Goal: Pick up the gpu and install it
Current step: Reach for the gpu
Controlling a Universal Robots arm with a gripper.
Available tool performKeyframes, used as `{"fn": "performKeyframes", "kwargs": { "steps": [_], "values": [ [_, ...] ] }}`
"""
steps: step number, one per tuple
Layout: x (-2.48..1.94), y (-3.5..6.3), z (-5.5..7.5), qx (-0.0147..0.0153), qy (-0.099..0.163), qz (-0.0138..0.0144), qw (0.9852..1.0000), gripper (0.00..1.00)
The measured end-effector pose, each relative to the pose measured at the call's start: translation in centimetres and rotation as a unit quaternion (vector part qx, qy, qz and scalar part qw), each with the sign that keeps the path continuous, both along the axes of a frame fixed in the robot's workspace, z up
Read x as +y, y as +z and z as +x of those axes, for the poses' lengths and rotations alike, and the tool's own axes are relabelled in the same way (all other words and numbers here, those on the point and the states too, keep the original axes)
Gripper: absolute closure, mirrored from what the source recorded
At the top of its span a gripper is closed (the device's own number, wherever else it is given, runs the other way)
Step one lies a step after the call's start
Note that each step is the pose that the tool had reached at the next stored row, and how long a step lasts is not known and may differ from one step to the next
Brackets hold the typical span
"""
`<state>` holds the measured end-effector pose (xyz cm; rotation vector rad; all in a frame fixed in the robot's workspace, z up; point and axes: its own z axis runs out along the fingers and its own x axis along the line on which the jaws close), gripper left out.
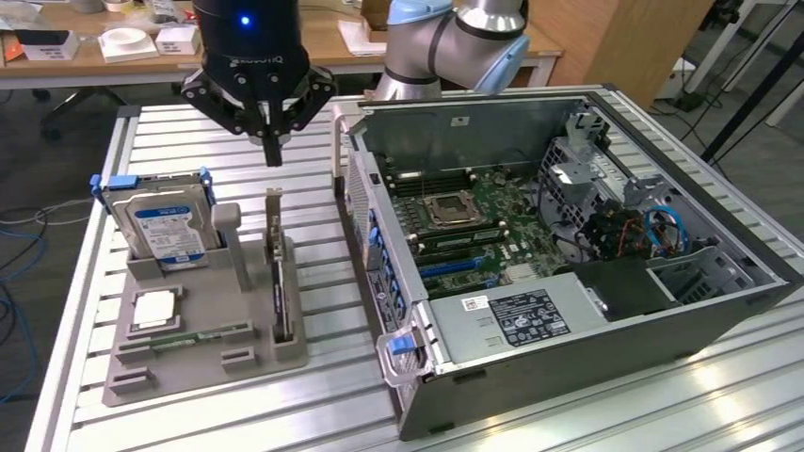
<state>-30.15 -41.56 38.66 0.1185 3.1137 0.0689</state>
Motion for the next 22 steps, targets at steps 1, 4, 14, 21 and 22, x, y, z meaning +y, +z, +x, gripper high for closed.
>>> {"fn": "performKeyframes", "kwargs": {
  "steps": [1,4,14,21,22],
  "values": [
    [-0.01,-0.01,-0.1,-0.0001,0.000,0.0000,1.0000,0.89],
    [-0.03,-0.01,-0.2,0.0000,0.000,0.0000,1.0000,0.89],
    [-0.11,-0.04,-0.8,0.0000,0.000,0.0000,1.0000,0.89],
    [-0.17,-0.07,-1.3,0.0000,0.000,0.0000,1.0000,0.89],
    [-0.17,-0.07,-1.3,0.0000,0.000,0.0000,1.0000,0.89]
  ]
}}
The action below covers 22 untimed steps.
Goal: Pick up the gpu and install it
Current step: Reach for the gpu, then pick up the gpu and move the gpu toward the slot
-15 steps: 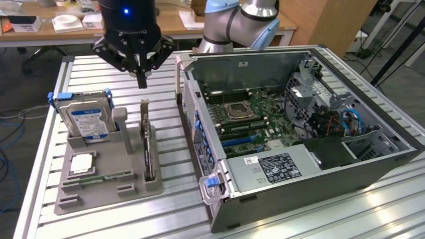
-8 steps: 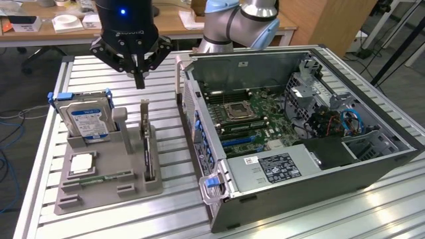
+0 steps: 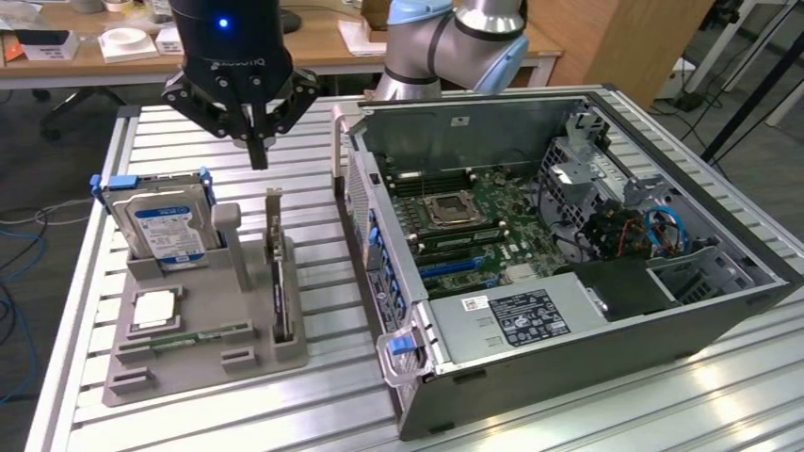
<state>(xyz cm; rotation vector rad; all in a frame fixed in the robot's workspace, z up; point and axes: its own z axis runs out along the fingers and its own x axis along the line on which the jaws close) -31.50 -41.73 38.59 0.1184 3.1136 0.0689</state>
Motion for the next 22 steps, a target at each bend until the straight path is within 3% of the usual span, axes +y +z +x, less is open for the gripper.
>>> {"fn": "performKeyframes", "kwargs": {
  "steps": [22],
  "values": [
    [-0.09,-0.06,-1.5,0.0000,0.000,0.0000,1.0000,0.89]
  ]
}}
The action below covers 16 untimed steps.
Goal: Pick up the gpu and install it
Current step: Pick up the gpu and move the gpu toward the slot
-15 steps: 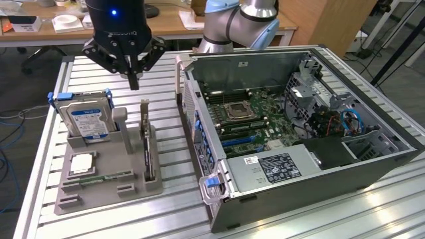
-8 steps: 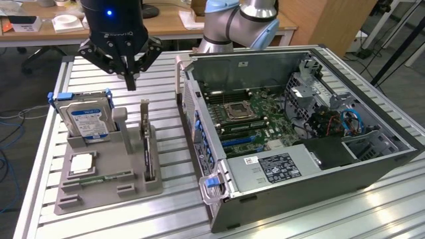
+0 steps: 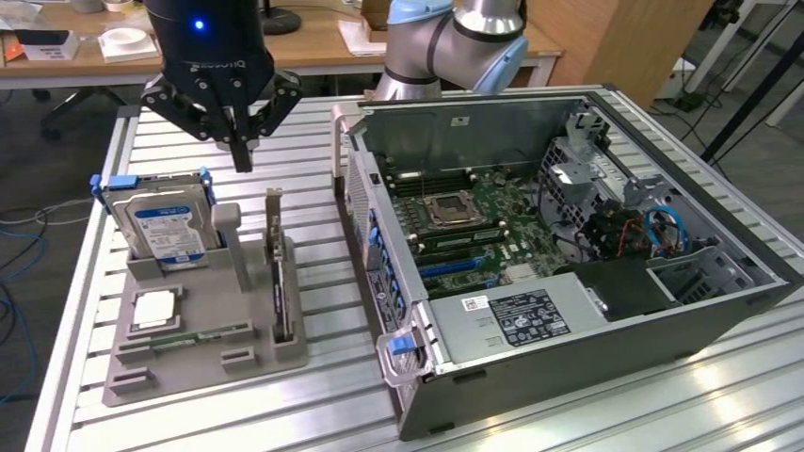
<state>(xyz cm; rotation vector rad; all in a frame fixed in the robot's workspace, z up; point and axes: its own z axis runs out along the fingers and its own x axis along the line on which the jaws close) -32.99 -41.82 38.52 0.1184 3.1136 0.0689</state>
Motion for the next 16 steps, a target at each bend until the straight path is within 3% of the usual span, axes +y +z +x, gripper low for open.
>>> {"fn": "performKeyframes", "kwargs": {
  "steps": [16],
  "values": [
    [0.00,-0.54,0.00,0.0000,0.000,0.0000,1.0000,0.89]
  ]
}}
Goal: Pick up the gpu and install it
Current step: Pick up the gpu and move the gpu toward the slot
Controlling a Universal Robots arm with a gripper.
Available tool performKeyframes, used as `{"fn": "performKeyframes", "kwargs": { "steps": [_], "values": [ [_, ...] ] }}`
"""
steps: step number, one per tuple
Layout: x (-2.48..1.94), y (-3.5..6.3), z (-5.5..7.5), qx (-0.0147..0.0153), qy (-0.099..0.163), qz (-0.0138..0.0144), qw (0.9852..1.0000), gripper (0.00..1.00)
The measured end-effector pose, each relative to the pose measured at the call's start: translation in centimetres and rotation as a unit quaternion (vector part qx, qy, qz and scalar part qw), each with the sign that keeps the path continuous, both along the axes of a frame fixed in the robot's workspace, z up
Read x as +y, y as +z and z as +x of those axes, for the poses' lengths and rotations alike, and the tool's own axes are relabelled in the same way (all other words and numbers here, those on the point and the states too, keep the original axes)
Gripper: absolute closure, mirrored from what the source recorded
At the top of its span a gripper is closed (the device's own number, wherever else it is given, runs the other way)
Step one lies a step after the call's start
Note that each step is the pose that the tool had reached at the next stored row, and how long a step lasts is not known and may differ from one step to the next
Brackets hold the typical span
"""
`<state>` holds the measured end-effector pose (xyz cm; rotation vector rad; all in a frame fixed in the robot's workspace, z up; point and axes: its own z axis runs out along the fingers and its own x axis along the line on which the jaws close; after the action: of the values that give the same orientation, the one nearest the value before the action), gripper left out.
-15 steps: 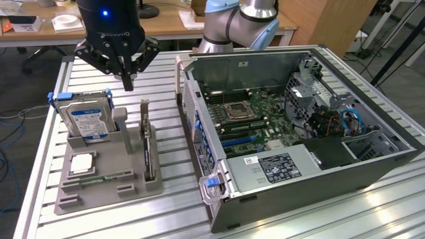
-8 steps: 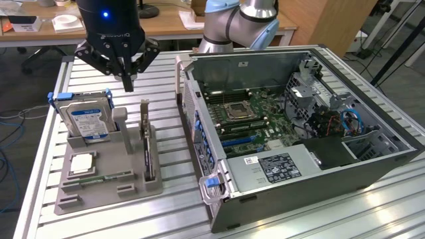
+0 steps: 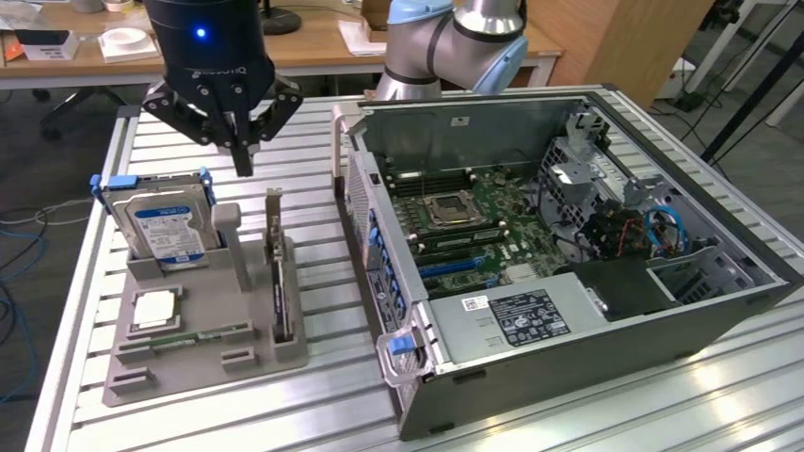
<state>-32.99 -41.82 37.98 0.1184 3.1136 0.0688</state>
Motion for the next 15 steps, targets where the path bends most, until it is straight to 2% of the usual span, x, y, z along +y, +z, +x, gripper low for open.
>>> {"fn": "performKeyframes", "kwargs": {
  "steps": [15],
  "values": [
    [-0.05,-0.60,-0.01,0.0000,0.000,0.0000,1.0000,0.89]
  ]
}}
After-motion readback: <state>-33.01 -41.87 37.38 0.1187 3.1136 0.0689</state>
